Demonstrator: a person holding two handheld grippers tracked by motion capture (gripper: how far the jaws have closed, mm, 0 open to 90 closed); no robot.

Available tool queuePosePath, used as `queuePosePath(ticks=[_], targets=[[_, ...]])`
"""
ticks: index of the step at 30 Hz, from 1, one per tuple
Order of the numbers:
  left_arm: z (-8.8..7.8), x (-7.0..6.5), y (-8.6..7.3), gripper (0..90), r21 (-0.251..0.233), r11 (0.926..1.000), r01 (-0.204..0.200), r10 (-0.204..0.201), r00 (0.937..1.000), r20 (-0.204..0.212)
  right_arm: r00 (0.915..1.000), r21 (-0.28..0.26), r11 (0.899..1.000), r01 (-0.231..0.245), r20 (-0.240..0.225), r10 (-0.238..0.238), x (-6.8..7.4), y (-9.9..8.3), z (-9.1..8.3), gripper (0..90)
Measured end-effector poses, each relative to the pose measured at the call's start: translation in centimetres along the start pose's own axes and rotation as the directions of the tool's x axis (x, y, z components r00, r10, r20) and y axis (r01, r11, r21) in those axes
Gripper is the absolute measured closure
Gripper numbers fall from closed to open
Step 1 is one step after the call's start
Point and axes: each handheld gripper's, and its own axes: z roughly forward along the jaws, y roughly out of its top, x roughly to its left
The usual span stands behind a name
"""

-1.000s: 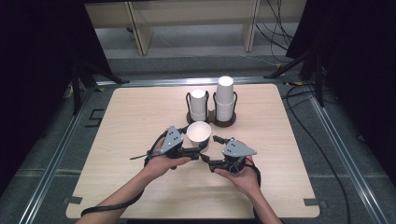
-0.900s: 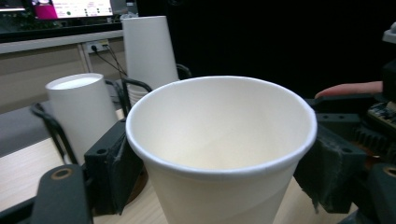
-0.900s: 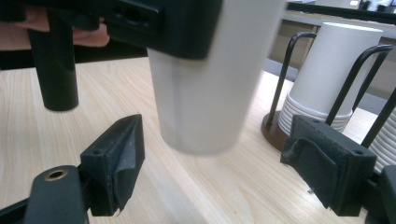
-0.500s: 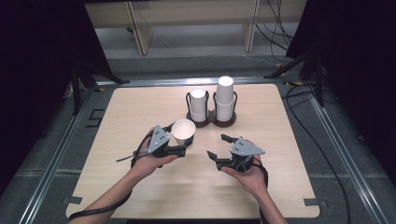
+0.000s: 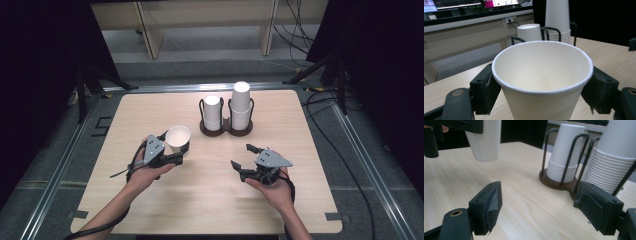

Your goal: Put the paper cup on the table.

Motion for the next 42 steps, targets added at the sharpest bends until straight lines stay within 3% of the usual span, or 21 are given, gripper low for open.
queuePosePath(ticks=[1, 2, 3, 5, 6, 7, 10, 11, 13, 15, 16, 17, 18, 19, 22, 24, 38, 40, 42], targets=[[-0.1, 0.2, -0.1, 22.7, 0.006, 1.0, -0.001, 0.001, 1.0, -0.009, 1.0, 0.01, 1.0, -0.005, 0.004, 0.005, -0.1, -0.1, -0.2, 21.4], [0.0, 1.8, 0.3, 22.7, -0.012, 0.9768, -0.214, 0.214, 0.9768, -0.013, 1.0, 0.008, 1.0, -0.007, 0.005, 0.007, -0.1, -0.2, -0.2, 21.5], [-0.3, 1.0, -0.3, 22.7, 0.014, 0.9978, -0.065, 0.065, 0.9973, -0.033, 0.9999, 0.014, 1.0, -0.004, 0.01, 0.004, -0.2, -0.3, -0.3, 21.5], [-0.3, 1.7, -0.5, 22.7, 0.014, 0.9929, -0.118, 0.119, 0.992, -0.042, 0.9997, 0.014, 1.0, 0.015, 0.02, -0.015, -0.4, -0.5, -0.5, 21.5], [-0.3, 2.1, -0.5, 22.7, 0.016, 0.9863, -0.164, 0.165, 0.985, -0.05, 0.9999, 0.008, 1.0, -0.014, 0.008, 0.014, -0.3, -0.6, -0.5, 21.5], [-0.3, 1.9, -0.7, 22.8, 0.025, 0.9936, -0.11, 0.111, 0.9919, -0.061, 0.9997, 0.014, 1.0, -0.025, -0.002, 0.025, -0.3, -0.7, -0.6, 21.5], [-0.3, 2.4, -1.2, 22.8, 0.039, 0.9945, -0.097, 0.1, 0.9907, -0.092, 0.9987, 0.033, 0.998, -0.049, 0.011, 0.049, -0.3, -1.0, -0.9, 21.5], [-0.3, 2.5, -1.2, 22.8, 0.045, 0.9935, -0.104, 0.108, 0.9892, -0.099, 0.9997, 0.013, 1.0, -0.003, 0.024, 0.002, -0.7, -1.2, -0.9, 21.5], [-0.1, 2.8, -1.5, 22.8, 0.056, 0.9938, -0.096, 0.102, 0.9879, -0.117, 0.9995, 0.029, 0.999, -0.019, 0.026, 0.019, -0.6, -1.2, -1.0, 21.5], [0.1, 2.9, -1.8, 22.8, 0.065, 0.9938, -0.091, 0.099, 0.9861, -0.133, 0.9993, 0.024, 1.0, 0.01, 0.035, -0.011, -0.8, -1.3, -0.9, 21.5], [0.2, 3.0, -1.9, 22.8, 0.07, 0.9938, -0.087, 0.096, 0.9861, -0.135, 0.9993, 0.035, 0.999, -0.026, 0.027, 0.025, -0.6, -1.3, -1.0, 21.5], [0.2, 3.1, -2.0, 22.8, 0.078, 0.9934, -0.084, 0.095, 0.9859, -0.138, 0.9992, 0.033, 0.999, -0.03, 0.028, 0.029, -0.6, -1.3, -1.0, 21.5], [0.5, 2.5, -2.4, 22.8, 0.069, 0.9974, 0.022, -0.011, 0.9882, -0.153, 0.9992, 0.033, 0.999, -0.03, 0.028, 0.029, -0.6, -1.3, -1.0, 21.5], [0.6, 2.5, -2.6, 22.8, 0.075, 0.9968, 0.028, -0.015, 0.9873, -0.158, 0.9982, 0.044, 0.997, -0.058, 0.013, 0.058, -0.4, -1.4, -1.0, 21.5], [0.9, 2.7, -3.1, 22.8, 0.095, 0.9948, 0.035, -0.018, 0.985, -0.171, 0.9987, 0.027, 0.999, -0.039, 0.035, 0.038, -0.5, -1.4, -0.9, 21.5], [1.2, 2.8, -3.5, 22.7, 0.096, 0.9948, 0.033, -0.015, 0.9824, -0.186, 0.9979, 0.039, 0.997, -0.063, 0.018, 0.062, -0.5, -1.5, -1.0, 21.5], [1.9, 3.1, -4.2, 22.6, 0.116, 0.9919, 0.052, -0.026, 0.9769, -0.212, 0.9975, 0.039, 0.997, -0.069, 0.021, 0.068, -0.3, -1.6, -1.0, 21.5], [2.1, 3.1, -4.4, 22.5, 0.106, 0.993, 0.053, -0.029, 0.9763, -0.215, 0.9978, 0.038, 0.997, -0.063, 0.022, 0.063, -0.4, -1.6, -1.0, 21.5], [2.1, 3.1, -4.5, 22.5, 0.112, 0.9923, 0.053, -0.028, 0.9757, -0.217, 0.9994, 0.026, 0.999, -0.021, 0.029, 0.021, -0.6, -1.6, -0.9, 21.5]])
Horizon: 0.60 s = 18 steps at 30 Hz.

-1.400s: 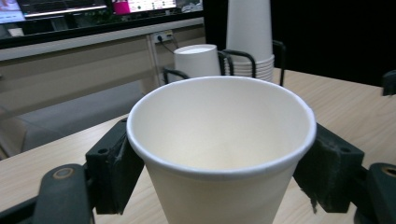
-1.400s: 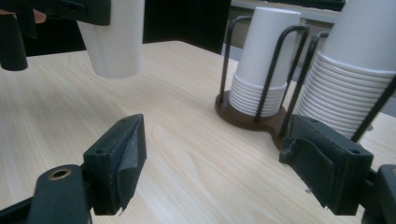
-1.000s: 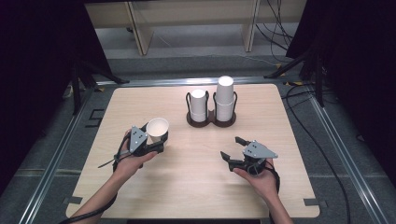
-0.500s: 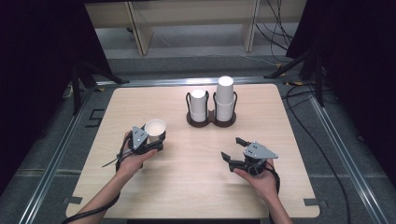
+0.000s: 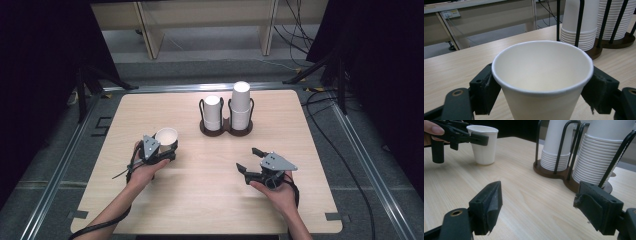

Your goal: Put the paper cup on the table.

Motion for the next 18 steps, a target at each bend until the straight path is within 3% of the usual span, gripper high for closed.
queuePosePath(ticks=[7, 11, 12, 18], targets=[[0.11, 0.1, -0.28, 22.3, 0.007, 1.0, 0.007, -0.007, 1.0, -0.005, 1.0, -0.002, 1.0, -0.001, 0.002, 0.001, -0.01, 0.02, -0.01, 21.4], [0.14, 0.23, -0.3, 22.1, 0.005, 1.0, 0.005, -0.005, 1.0, -0.002, 0.9998, 0.002, 1.0, -0.021, -0.004, 0.021, 0.16, -0.05, 0.03, 21.4], [0.16, 0.25, -0.33, 22.0, 0.003, 1.0, 0.006, -0.006, 1.0, -0.004, 0.9986, 0.019, 0.999, -0.049, -0.017, 0.05, 0.34, -0.05, -0.02, 21.4], [0.11, 0.33, -0.48, 21.1, 0.0, 1.0, -0.001, 0.001, 1.0, -0.002, 0.9985, 0.019, 0.999, -0.05, -0.02, 0.05, 0.34, -0.11, -0.01, 21.4]])
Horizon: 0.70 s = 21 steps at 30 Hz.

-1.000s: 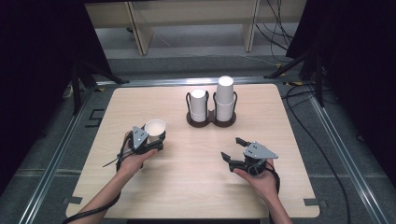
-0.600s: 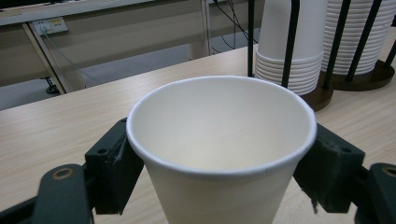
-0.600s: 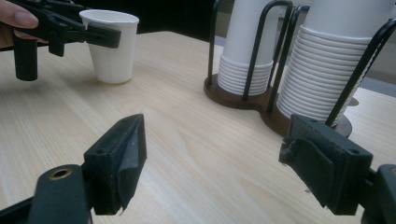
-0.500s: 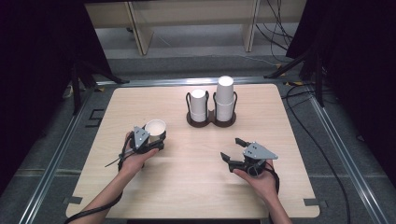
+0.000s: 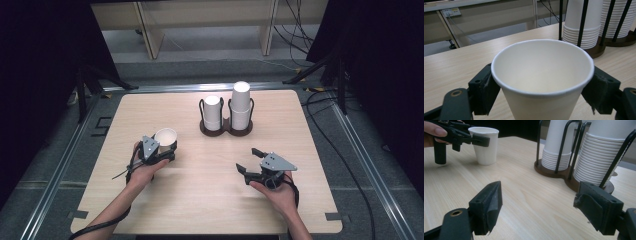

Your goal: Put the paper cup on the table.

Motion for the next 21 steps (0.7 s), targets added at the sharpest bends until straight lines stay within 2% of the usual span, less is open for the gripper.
queuePosePath(ticks=[1, 2, 3, 6, 7, 8, 12, 16, 18, 19, 20, 21], targets=[[0.0, 0.0, -0.1, 20.8, -0.002, 1.0, 0.007, -0.007, 1.0, -0.004, 1.0, -0.002, 1.0, 0.01, 0.002, -0.01, -0.1, 0.0, 0.0, 21.3], [0.0, 0.0, -0.1, 20.5, -0.003, 1.0, 0.006, -0.006, 1.0, -0.003, 1.0, 0.001, 1.0, -0.008, -0.002, 0.008, 0.0, 0.0, 0.0, 21.2], [0.0, 0.1, -0.1, 20.2, -0.004, 1.0, 0.0, 0.0, 1.0, -0.002, 1.0, 0.0, 1.0, -0.006, 0.0, 0.006, 0.0, -0.1, 0.0, 21.2], [0.0, 0.1, -0.1, 14.8, -0.006, 1.0, -0.004, 0.004, 1.0, -0.008, 1.0, -0.005, 1.0, -0.001, 0.001, 0.001, 0.0, -0.1, 0.1, 20.9], [-0.1, 0.1, -0.2, 14.8, -0.007, 1.0, -0.001, 0.001, 0.9999, -0.015, 0.9995, -0.027, 0.999, 0.026, 0.018, -0.025, -0.1, -0.1, 0.2, 20.8], [-0.1, 0.1, -0.2, 13.8, -0.011, 0.9999, -0.001, 0.001, 0.9999, -0.016, 1.0, -0.006, 1.0, -0.006, 0.006, 0.006, 0.0, -0.2, 0.0, 20.6], [-0.5, 0.3, -0.3, 4.9, -0.014, 0.9999, -0.003, 0.003, 1.0, -0.004, 0.9999, -0.008, 1.0, 0.013, 0.009, -0.013, -0.2, -0.1, -0.1, 20.3], [-1.3, 0.5, -0.4, 3.5, -0.023, 0.9996, -0.016, 0.016, 0.9998, -0.009, 0.9997, -0.024, 0.999, 0.023, 0.005, -0.023, -0.4, -0.2, 0.0, 20.2], [-1.9, 0.8, -0.4, 3.0, -0.021, 0.9997, -0.015, 0.015, 0.9999, -0.005, 0.9999, 0.001, 1.0, -0.008, -0.006, 0.008, -0.2, -0.2, -0.2, 20.2], [-2.2, 0.9, -0.3, 3.0, -0.025, 0.9996, -0.016, 0.016, 0.9999, -0.005, 0.9999, -0.001, 1.0, 0.012, 0.013, -0.012, -0.4, -0.2, -0.3, 20.2], [-2.6, 1.0, -0.4, 3.1, -0.031, 0.9994, -0.017, 0.017, 0.9998, -0.003, 0.9999, 0.006, 1.0, 0.0, 0.011, 0.0, -0.3, -0.2, -0.4, 20.2], [-3.3, 1.2, -0.3, 3.1, -0.041, 0.9991, -0.016, 0.016, 0.9999, -0.001, 0.9996, -0.006, 1.0, 0.013, 0.023, -0.013, -0.5, -0.3, -0.4, 20.2]])
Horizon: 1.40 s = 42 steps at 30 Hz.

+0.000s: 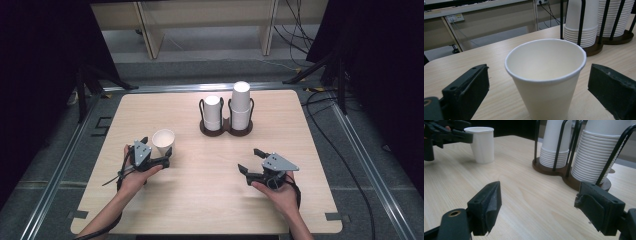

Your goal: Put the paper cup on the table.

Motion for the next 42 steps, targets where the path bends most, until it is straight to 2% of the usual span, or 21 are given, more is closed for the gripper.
queuePosePath(ticks=[2, 4, 9, 10, 13, 14, 15, 16, 17, 18, 22, 24, 25, 28, 29, 30, 32, 35, 37, 38, 42], targets=[[-0.4, 0.1, 0.0, 3.1, 0.002, 1.0, -0.007, 0.007, 1.0, 0.002, 0.9999, -0.013, 1.0, 0.011, 0.009, -0.011, -0.1, 0.0, 0.0, 20.2], [-1.5, 0.4, 0.0, 3.1, -0.01, 0.9999, -0.004, 0.004, 1.0, 0.002, 0.9995, 0.009, 0.999, -0.031, -0.006, 0.031, 0.0, -0.1, -0.1, 20.2], [-3.1, 0.9, -0.2, 3.3, -0.014, 0.9998, -0.011, 0.011, 0.9999, -0.001, 0.9995, -0.002, 1.0, -0.031, 0.005, 0.031, -0.3, -0.2, -0.2, 20.2], [-3.4, 1.1, -0.4, 3.3, -0.018, 0.9998, -0.008, 0.008, 1.0, -0.004, 0.9987, 0.0, 0.999, -0.051, 0.006, 0.051, -0.3, -0.3, -0.2, 20.2], [-4.5, 1.5, -0.8, 3.3, -0.015, 0.9999, -0.002, 0.002, 0.9999, -0.012, 0.9994, -0.007, 1.0, -0.026, 0.023, 0.026, -0.5, -0.4, -0.2, 20.3], [-5.0, 1.6, -1.0, 3.3, -0.012, 0.9999, -0.011, 0.011, 0.9999, -0.013, 0.9982, 0.005, 0.998, -0.06, 0.008, 0.06, -0.4, -0.5, -0.2, 20.2], [-5.2, 1.7, -1.1, 3.4, -0.013, 0.9999, -0.003, 0.003, 0.9999, -0.011, 0.9993, -0.023, 0.999, -0.027, 0.025, 0.028, -0.6, -0.5, -0.1, 20.2], [-5.5, 1.7, -1.3, 3.4, -0.018, 0.9998, -0.005, 0.004, 0.9999, -0.013, 0.9994, -0.023, 0.999, -0.022, 0.027, 0.023, -0.7, -0.5, -0.1, 20.2], [-5.8, 1.8, -1.4, 3.4, -0.011, 0.9999, -0.008, 0.008, 0.9999, -0.015, 0.9982, -0.003, 0.998, -0.057, 0.018, 0.057, -0.5, -0.5, -0.2, 20.2], [-6.0, 1.7, -1.6, 3.4, -0.014, 0.9999, 0.007, -0.007, 0.9999, -0.014, 0.9981, -0.004, 0.998, -0.059, 0.019, 0.059, -0.5, -0.6, -0.2, 20.2], [-7.1, 1.8, -2.5, 3.4, -0.019, 0.9998, 0.009, -0.009, 0.9997, -0.022, 0.9988, -0.011, 0.999, -0.04, 0.028, 0.041, -0.7, -0.6, -0.2, 20.2], [-7.1, 1.7, -2.8, 3.4, -0.033, 0.9992, 0.023, -0.024, 0.9993, -0.028, 0.9978, -0.012, 0.998, -0.063, 0.017, 0.064, -0.6, -0.7, -0.2, 20.2], [-7.2, 1.7, -2.9, 3.4, -0.027, 0.9992, 0.031, -0.031, 0.9991, -0.029, 0.9991, -0.019, 0.999, -0.036, 0.02, 0.037, -0.9, -0.7, -0.2, 20.2], [-7.5, 1.8, -3.2, 3.3, -0.006, 0.9998, 0.02, -0.021, 0.9993, -0.032, 0.9974, -0.024, 0.997, -0.066, 0.025, 0.067, -0.8, -0.8, -0.3, 20.2], [-7.4, 1.7, -3.5, 3.4, -0.017, 0.999, 0.042, -0.043, 0.9984, -0.036, 0.9975, -0.009, 0.998, -0.063, 0.03, 0.063, -0.8, -0.8, -0.4, 20.2], [-7.4, 1.8, -3.5, 3.4, -0.022, 0.9995, 0.024, -0.025, 0.9992, -0.032, 0.9983, -0.015, 0.998, -0.053, 0.025, 0.053, -0.9, -0.8, -0.3, 20.2], [-7.3, 1.5, -3.8, 3.4, -0.023, 0.9989, 0.04, -0.041, 0.9982, -0.043, 0.996, -0.013, 0.996, -0.089, 0.008, 0.089, -0.8, -0.9, -0.3, 20.2], [-7.2, 1.5, -3.8, 3.8, -0.034, 0.9988, 0.035, -0.036, 0.9988, -0.033, 0.9972, -0.021, 0.998, -0.065, 0.037, 0.065, -0.8, -1.1, -0.3, 20.2], [-7.2, 1.5, -3.8, 4.0, -0.033, 0.9979, 0.056, -0.058, 0.9973, -0.046, 0.997, -0.015, 0.997, -0.071, 0.03, 0.072, -0.7, -1.2, -0.2, 20.2], [-7.2, 1.7, -3.7, 4.1, -0.037, 0.9982, 0.048, -0.049, 0.998, -0.039, 0.998, -0.011, 0.998, -0.054, 0.031, 0.054, -0.7, -1.2, -0.2, 20.2], [-7.3, 1.7, -3.8, 4.9, -0.042, 0.9968, 0.068, -0.07, 0.9961, -0.054, 0.9969, -0.017, 0.997, -0.078, -0.008, 0.078, -0.5, -1.2, 0.1, 20.1]])
